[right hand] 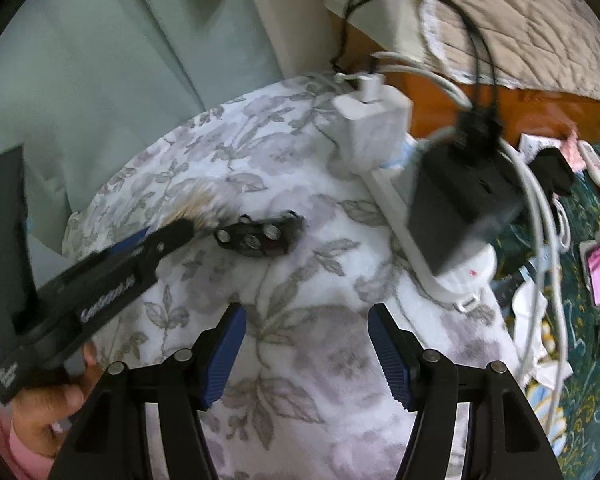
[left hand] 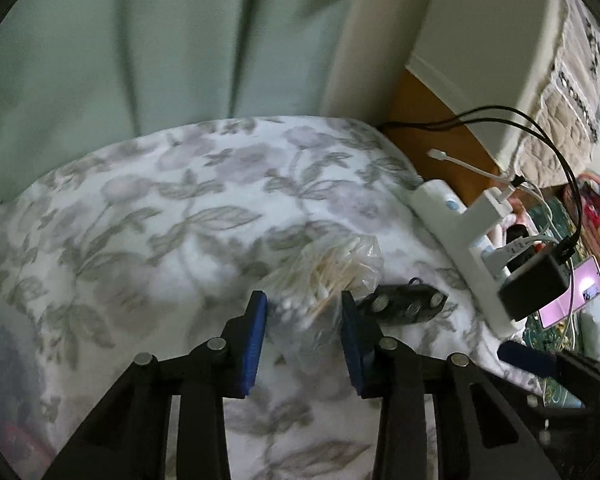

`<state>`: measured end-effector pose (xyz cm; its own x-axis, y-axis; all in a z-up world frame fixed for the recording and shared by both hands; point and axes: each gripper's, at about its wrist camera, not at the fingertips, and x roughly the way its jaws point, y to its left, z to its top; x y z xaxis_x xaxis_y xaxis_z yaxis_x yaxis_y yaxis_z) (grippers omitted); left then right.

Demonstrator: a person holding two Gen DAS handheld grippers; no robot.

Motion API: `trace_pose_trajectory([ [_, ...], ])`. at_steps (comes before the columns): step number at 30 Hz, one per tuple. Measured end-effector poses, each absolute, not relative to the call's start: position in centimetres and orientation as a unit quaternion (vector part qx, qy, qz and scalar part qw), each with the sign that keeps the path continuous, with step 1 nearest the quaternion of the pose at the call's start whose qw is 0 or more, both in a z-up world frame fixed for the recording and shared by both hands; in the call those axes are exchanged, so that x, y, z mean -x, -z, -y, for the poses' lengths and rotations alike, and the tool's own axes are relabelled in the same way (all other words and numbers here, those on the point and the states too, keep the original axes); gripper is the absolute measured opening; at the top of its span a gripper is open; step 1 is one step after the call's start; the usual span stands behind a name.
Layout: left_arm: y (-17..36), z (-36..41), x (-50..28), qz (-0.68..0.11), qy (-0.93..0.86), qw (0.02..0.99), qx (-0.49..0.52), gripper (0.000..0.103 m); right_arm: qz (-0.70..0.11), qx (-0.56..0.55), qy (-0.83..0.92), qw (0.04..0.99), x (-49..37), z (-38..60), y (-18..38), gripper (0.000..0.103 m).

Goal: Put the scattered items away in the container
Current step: 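Grasp the cotton swab bag with the left tool while the right tool grasps the black toy car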

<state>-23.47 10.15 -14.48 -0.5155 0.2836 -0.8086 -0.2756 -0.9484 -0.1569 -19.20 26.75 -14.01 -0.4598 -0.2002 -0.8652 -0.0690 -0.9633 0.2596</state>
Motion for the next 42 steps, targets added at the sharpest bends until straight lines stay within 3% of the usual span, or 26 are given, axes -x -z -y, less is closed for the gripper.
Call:
trace_pose_trajectory([
  [14,16.4,-7.8,22.6,0.002,-0.867,0.135,0.479,0.036,0.117,-0.512,0.848,0.073,23.0,-24.0,15.5,0.070],
  [20,16.8,-8.2,22.9,-0.012,-0.866,0.141,0.479,0.054,0.112,-0.514,0.847,0.070,24.4,-23.6,16.1,0.071],
  [27,17.5,-8.3,24.0,0.002,-0.862,0.150,0.485,0.060,0.107,-0.517,0.847,0.065,26.1,-23.2,16.9,0.071],
  [29,17.8,-8.4,24.3,0.004,-0.862,0.152,0.483,0.066,0.105,-0.518,0.847,0.064,26.5,-23.0,17.1,0.071],
  [42,18.3,-9.5,26.2,-0.019,-0.870,0.147,0.470,0.068,0.087,-0.517,0.849,0.066,28.9,-22.8,17.7,0.072],
])
